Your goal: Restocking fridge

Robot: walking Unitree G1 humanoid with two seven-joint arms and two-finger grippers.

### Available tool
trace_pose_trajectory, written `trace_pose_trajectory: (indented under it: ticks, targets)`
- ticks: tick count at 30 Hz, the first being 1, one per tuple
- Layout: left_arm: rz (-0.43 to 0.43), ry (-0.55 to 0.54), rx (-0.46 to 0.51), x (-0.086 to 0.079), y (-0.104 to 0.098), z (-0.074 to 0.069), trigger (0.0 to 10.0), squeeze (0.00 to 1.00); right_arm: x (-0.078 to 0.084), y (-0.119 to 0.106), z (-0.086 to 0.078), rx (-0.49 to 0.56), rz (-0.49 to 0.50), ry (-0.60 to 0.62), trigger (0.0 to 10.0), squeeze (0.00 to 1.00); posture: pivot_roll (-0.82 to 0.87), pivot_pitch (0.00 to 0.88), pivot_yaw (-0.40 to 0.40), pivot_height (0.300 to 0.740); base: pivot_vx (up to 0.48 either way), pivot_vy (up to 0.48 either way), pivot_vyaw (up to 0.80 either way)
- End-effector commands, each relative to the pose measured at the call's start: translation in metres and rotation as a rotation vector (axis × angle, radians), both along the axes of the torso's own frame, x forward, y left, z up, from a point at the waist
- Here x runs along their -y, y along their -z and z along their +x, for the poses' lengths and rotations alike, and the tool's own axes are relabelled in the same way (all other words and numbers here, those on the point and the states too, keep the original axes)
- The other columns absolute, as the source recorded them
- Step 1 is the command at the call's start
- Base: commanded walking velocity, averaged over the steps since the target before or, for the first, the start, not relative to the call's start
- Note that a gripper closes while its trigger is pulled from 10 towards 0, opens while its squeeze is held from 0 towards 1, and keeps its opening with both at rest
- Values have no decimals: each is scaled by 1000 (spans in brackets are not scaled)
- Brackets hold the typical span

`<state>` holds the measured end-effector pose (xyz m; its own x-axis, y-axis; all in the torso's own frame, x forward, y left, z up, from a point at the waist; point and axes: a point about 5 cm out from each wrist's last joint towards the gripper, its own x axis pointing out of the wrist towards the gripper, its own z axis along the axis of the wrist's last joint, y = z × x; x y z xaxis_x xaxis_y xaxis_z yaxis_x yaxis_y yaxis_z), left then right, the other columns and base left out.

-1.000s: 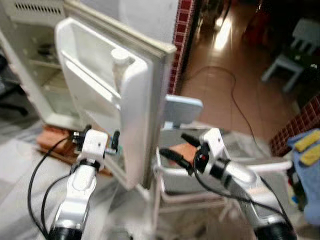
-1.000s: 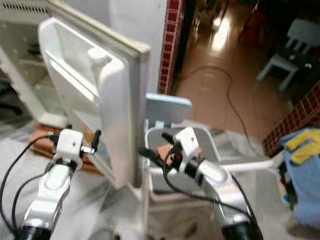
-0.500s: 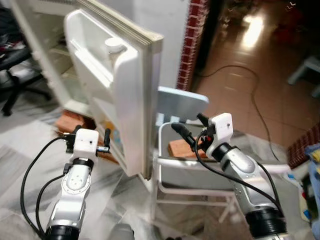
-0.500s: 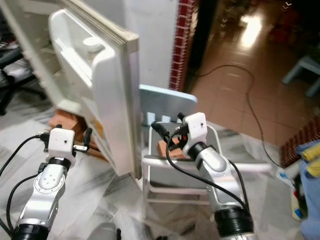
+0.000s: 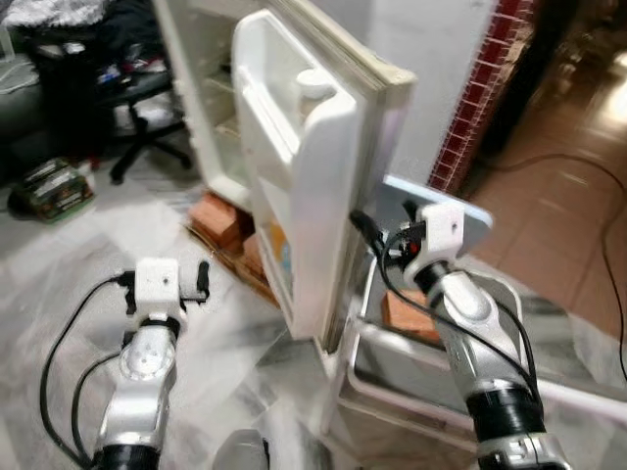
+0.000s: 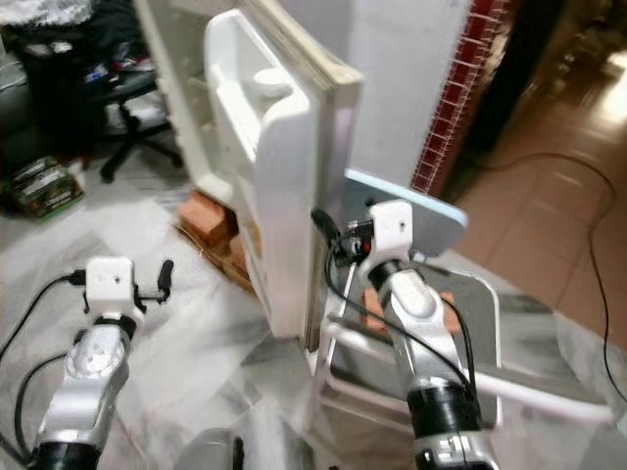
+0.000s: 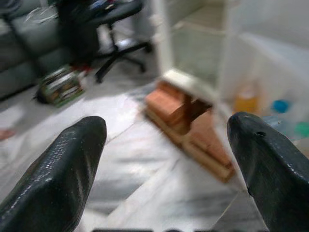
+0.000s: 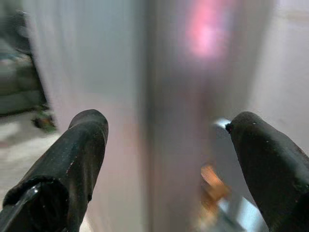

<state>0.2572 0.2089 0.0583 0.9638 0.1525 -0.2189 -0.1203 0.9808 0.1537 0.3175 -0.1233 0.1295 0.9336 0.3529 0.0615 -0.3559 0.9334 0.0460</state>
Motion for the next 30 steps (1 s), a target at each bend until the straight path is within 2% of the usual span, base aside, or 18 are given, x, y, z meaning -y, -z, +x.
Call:
trace_pose_trajectory:
  ticks: [1,9,19,21,22,23,24,25,26,28,30]
  targets:
    - [-17,26,4,6,-2,1,10000,0,3,-3,3,24,-17,3,10000,0,135,4,-25,740,0,0,788]
    - [-28,35,-14,8,-1,1,10000,0,-3,-14,16,55,-7,3,10000,0,141,8,-27,740,0,0,647]
    - [-28,64,-36,11,2,1,10000,0,-31,-39,35,109,65,-33,10000,0,140,4,-25,740,0,0,0]
    - [-27,70,-38,12,2,1,10000,0,-38,-47,44,87,118,20,10000,0,148,0,-29,740,0,0,0]
    - [-27,71,-38,12,2,1,10000,0,-45,-50,43,66,182,-18,10000,0,148,0,-29,740,0,0,0]
    - [-27,71,-38,12,2,1,10000,0,-45,-50,43,66,182,-18,10000,0,148,0,-29,740,0,0,0]
    - [-25,71,-38,12,2,1,10000,0,-75,-63,25,40,348,-291,10000,0,157,0,-33,740,0,0,0]
    - [-24,70,-38,12,3,0,10000,0,-90,-72,8,30,442,-464,10000,0,157,0,-33,740,0,0,0]
    - [-24,69,-38,12,3,0,10000,0,-102,-84,-15,14,554,-675,10000,0,156,0,-37,740,0,0,0]
    - [-27,66,-39,11,3,-1,10000,0,-107,-104,-62,28,654,-1037,10000,0,156,0,-37,740,0,0,0]
    - [-30,66,-41,11,3,-1,10000,0,-104,-108,-89,26,659,-1212,10000,0,153,2,-39,740,0,0,0]
